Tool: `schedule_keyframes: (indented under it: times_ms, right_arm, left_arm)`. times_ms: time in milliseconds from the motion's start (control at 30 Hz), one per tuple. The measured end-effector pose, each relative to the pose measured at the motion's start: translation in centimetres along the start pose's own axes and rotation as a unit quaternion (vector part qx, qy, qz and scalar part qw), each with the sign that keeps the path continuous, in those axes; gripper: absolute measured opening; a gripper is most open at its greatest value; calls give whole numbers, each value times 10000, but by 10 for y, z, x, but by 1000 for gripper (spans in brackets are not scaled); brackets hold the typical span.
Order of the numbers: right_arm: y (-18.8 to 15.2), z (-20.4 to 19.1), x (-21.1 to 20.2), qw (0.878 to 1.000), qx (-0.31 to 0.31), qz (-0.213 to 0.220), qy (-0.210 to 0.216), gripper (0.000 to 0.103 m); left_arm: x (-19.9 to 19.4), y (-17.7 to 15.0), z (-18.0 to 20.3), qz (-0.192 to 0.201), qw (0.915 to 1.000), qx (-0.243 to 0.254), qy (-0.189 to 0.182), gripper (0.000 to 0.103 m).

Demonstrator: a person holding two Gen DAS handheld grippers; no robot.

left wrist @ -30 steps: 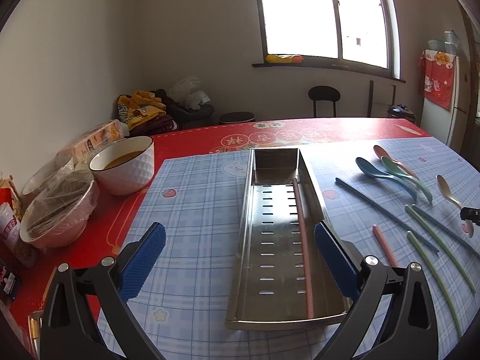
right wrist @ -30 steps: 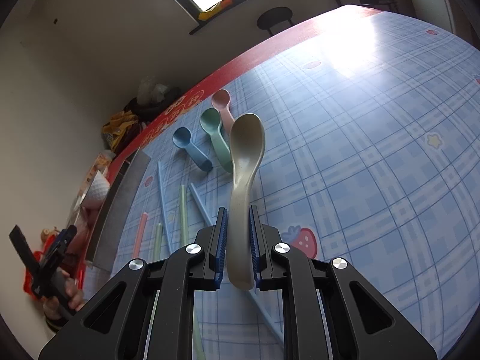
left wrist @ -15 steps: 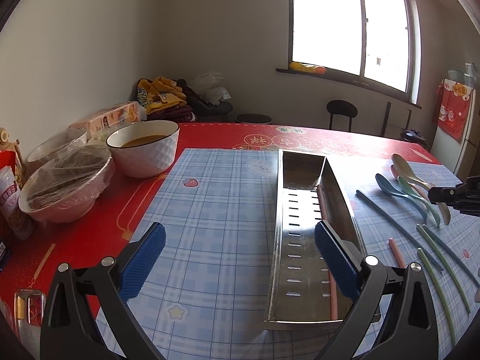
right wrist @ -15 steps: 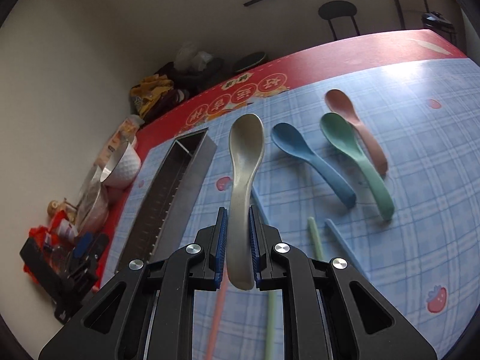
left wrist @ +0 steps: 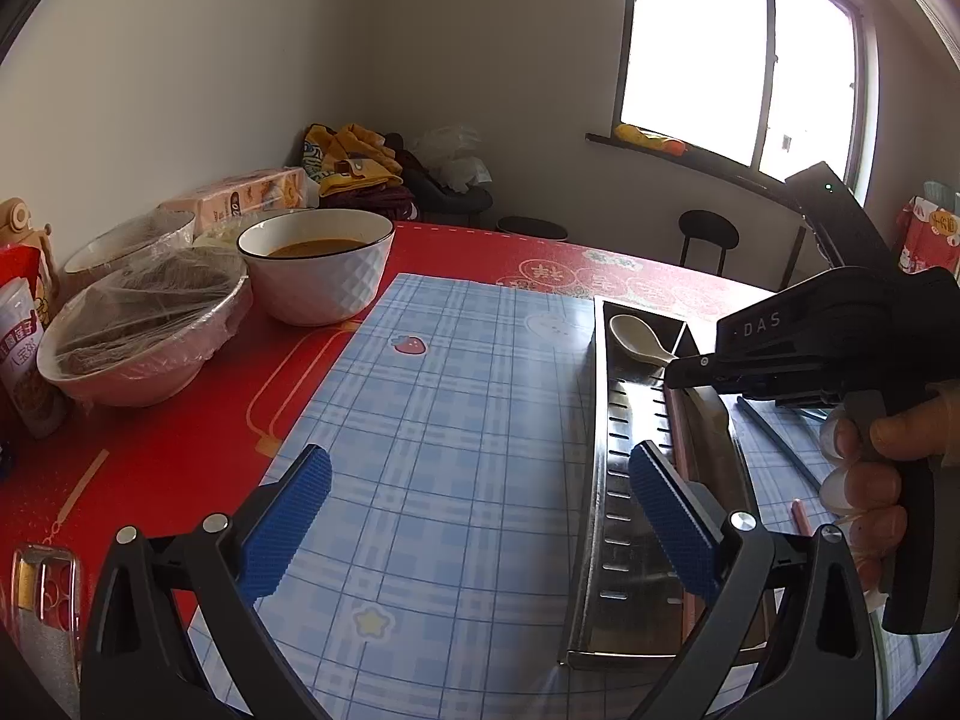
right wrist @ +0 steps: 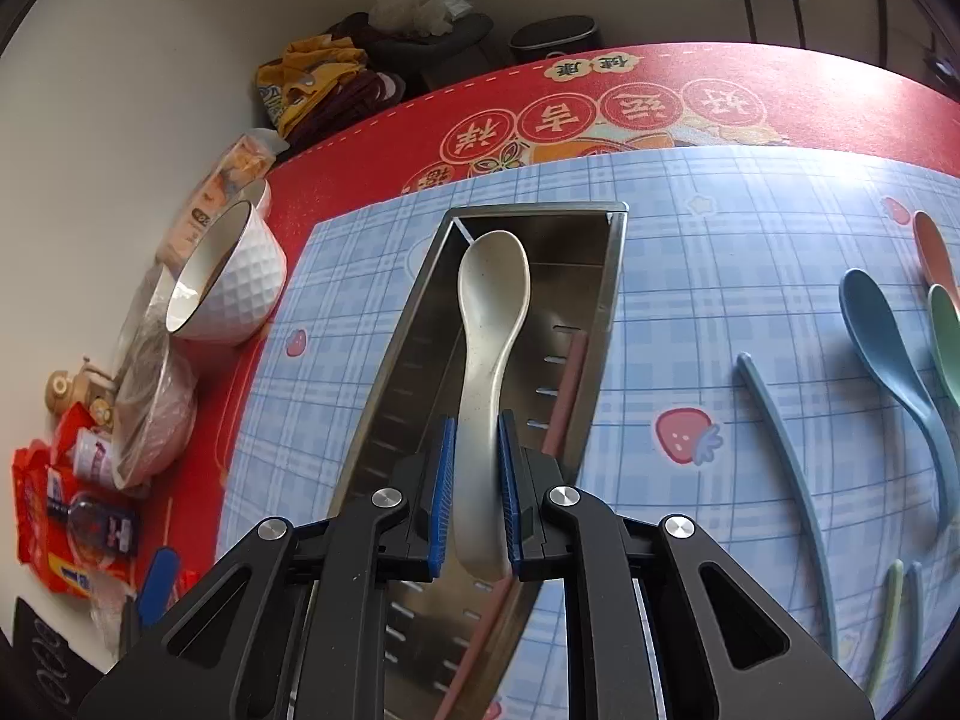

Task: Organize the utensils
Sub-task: 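Lower the beige spoon into the steel tray and open right tool, then grasp second pink chopstick with left tool while right tool approaches blue chopstick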

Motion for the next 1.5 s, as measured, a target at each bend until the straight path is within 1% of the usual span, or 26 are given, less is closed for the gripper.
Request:
schedule_keyframes:
  times_ms: [267,367,467,567,667,767,900,967,1067,1133,1200,1333,1433,1500]
  right_arm:
    - [3,-5,16,9997,4,-77,-244,15]
    - [5,-7,16,9999,26,-71,-97,16]
    - [6,-6,6,10000,-67,17,-40,23]
    - [4,-3,-17,9991,-322,268,-75,23]
    - [-4,5,-46,9953,-722,624,-158,23]
    - [-21,22,-79,9870,-1231,1010,-196,23]
    - [-56,56,-120,9722,-1769,1472,-420,23]
    - [-72,78,-138,9681,-1813,1629,-577,23]
    - [-93,111,-161,9686,-1608,1761,-703,23]
    - [-106,131,-173,9700,-1426,1819,-760,23]
    - [-118,151,-180,9714,-1263,1825,-839,23]
    - [-133,185,-184,9756,-937,1743,-952,23]
    - [-143,199,-185,9758,-829,1756,-1009,23]
    - [-147,203,-183,9751,-836,1756,-1065,23]
  left_arm:
    - [2,-1,3,-19,10000,60,-7,97]
    - [2,-2,3,-25,10000,48,-23,97]
    - [-1,-2,6,67,9999,114,-62,97]
    - [-2,-3,10,109,9997,207,-80,97]
    - [-3,-3,12,157,9995,257,-88,97]
    - [-4,-4,12,185,9995,254,-106,97]
    - [-5,-4,14,209,9993,278,-102,97]
    - [-6,-5,16,223,9992,318,-50,97]
    - [-6,-5,20,191,9990,409,64,93]
    - [-9,-5,26,113,9983,563,115,81]
    - [-20,-7,34,76,9979,647,-25,76]
    - [-58,-11,58,197,9962,699,-481,66]
    - [-81,-19,88,158,9914,889,-943,60]
    - [-89,-28,111,61,9872,1072,-1175,60]
Point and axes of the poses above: each gripper's, at about its wrist camera, not at the fingertips, and x roughly the way its jaws point, z to its right, y to its top, the point moved 3 cm from there along x, roughly the way its jaws point, and after that the axes turned 1 degree about -x, right-handed, at the moved point
